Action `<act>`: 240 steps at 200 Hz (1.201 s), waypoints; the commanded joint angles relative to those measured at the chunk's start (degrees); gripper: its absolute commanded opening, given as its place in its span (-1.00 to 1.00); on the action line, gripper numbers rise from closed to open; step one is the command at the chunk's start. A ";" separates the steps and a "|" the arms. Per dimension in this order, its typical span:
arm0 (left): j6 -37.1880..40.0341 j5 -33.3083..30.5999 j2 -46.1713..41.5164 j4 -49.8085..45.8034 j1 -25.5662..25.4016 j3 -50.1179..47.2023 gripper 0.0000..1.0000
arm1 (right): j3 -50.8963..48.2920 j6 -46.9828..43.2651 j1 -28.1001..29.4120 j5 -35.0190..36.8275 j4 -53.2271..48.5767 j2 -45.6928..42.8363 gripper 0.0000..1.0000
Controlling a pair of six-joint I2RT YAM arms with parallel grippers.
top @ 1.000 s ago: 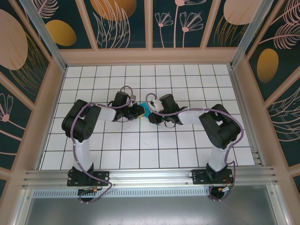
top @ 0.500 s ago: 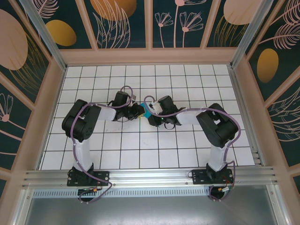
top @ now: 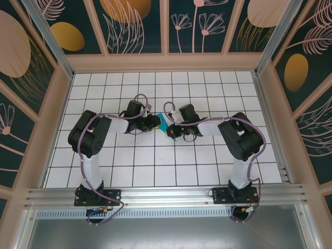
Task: Fold a paper plane with a square sheet of paper (pick it up from the middle)
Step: Fold the wing for the fifth time at the center of the table.
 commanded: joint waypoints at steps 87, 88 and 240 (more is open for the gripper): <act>1.03 1.45 -6.10 15.64 0.09 -9.58 -0.41 | 0.27 15.72 -3.79 -13.65 5.28 4.33 -1.00; 1.00 1.48 -6.12 15.70 0.07 -9.63 -0.41 | 0.28 15.77 -3.79 -13.65 5.25 4.37 -1.00; -0.45 2.67 -2.81 19.80 -2.71 -12.54 -0.57 | 2.52 19.10 -3.87 -11.12 -0.04 8.80 -1.00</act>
